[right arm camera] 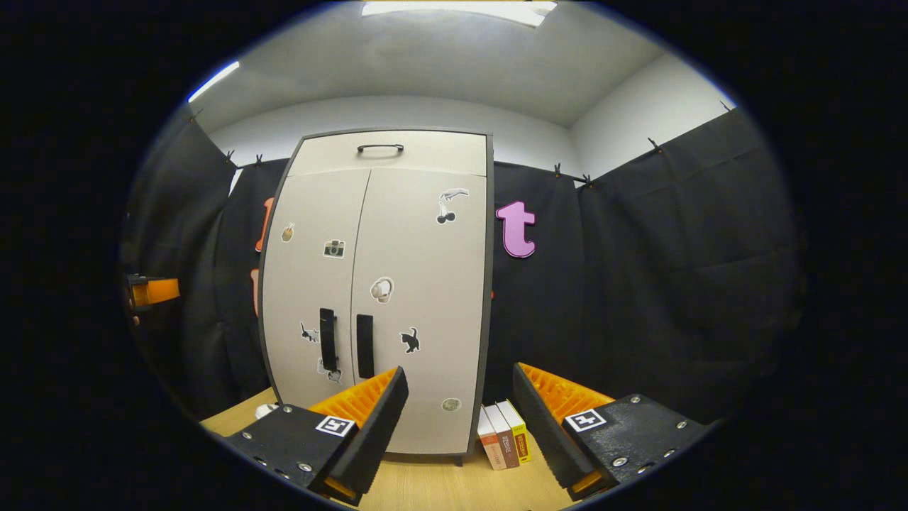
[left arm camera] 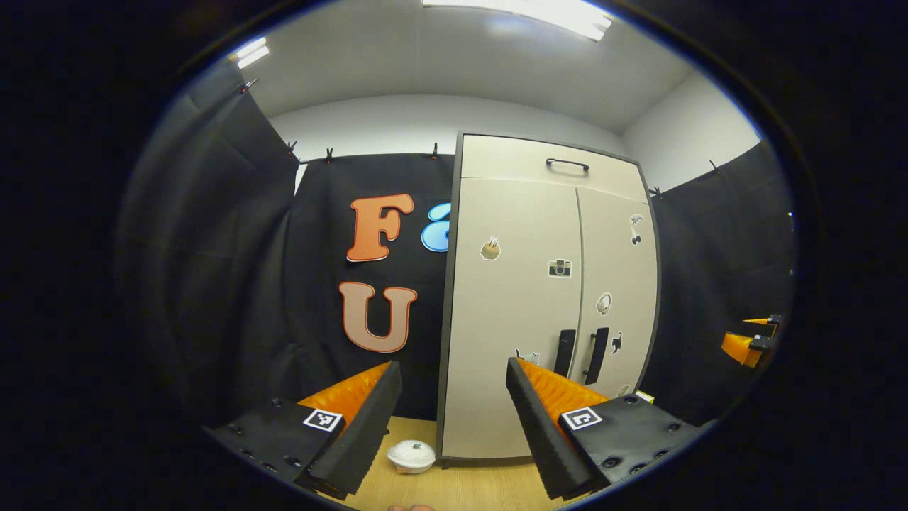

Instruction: Grab one shoe with the right hand and put it into the shoe cabinet, grab the other shoe with the left hand and put it into the shoe cabinet; then close the right door with the right hand and the left door with the left hand.

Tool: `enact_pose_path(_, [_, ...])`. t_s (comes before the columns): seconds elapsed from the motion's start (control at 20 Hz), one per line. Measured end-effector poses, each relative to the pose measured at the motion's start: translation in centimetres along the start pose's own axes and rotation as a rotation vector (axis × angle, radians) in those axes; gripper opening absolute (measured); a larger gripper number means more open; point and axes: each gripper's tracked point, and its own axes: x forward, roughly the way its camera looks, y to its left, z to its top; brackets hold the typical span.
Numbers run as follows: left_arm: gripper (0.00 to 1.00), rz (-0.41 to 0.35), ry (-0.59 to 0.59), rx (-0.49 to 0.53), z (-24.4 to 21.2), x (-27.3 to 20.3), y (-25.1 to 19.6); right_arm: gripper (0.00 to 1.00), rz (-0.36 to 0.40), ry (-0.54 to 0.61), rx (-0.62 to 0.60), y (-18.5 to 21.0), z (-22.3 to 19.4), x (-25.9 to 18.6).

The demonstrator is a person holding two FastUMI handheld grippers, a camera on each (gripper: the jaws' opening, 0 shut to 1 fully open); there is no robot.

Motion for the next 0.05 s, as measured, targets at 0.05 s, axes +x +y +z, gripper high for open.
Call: enact_pose_path(0.05, [0.96,0.008,-0.009,0.008,0.43,1.03,0.06,0.92,0.002,0.005,0.0,-0.48,-0.17,0.33])
